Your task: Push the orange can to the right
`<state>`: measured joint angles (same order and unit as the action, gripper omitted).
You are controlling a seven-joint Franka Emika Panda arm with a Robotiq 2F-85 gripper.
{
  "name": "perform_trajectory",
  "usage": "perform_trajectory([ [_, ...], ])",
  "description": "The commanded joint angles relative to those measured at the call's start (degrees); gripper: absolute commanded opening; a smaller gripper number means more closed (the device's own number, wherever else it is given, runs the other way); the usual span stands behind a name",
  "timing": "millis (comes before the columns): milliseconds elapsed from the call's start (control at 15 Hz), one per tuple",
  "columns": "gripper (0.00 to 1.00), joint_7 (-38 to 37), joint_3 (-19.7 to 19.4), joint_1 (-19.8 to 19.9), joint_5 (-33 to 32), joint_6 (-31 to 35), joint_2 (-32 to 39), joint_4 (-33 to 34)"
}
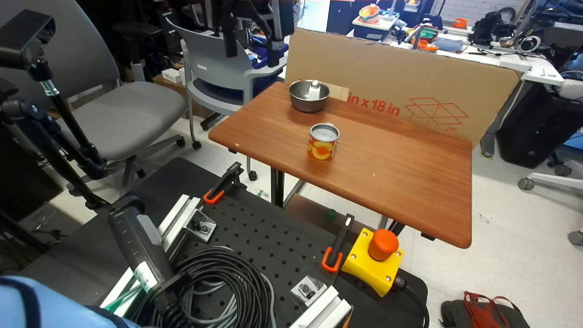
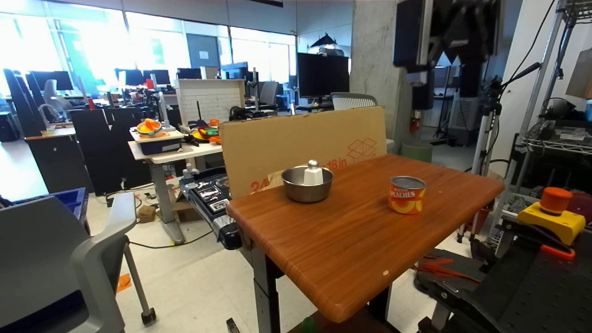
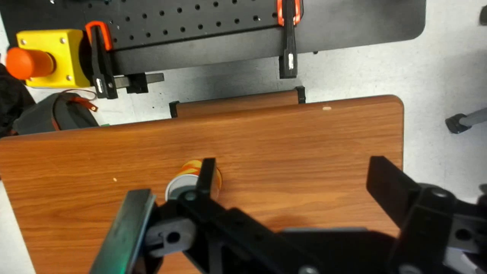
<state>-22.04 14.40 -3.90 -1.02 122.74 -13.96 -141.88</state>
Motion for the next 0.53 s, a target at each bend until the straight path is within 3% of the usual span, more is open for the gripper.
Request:
perform_trajectory([
  [0, 1.0, 6.8, -4.0, -0.2, 1.3, 8.0, 10.7, 3.7],
  [200, 1.0, 14.3, -6.2, -0.5, 4.1, 10.9, 19.6, 7.7],
  [467, 1.0, 20.8, -6.4, -0.6, 5.8, 8.6, 29.7, 14.3],
])
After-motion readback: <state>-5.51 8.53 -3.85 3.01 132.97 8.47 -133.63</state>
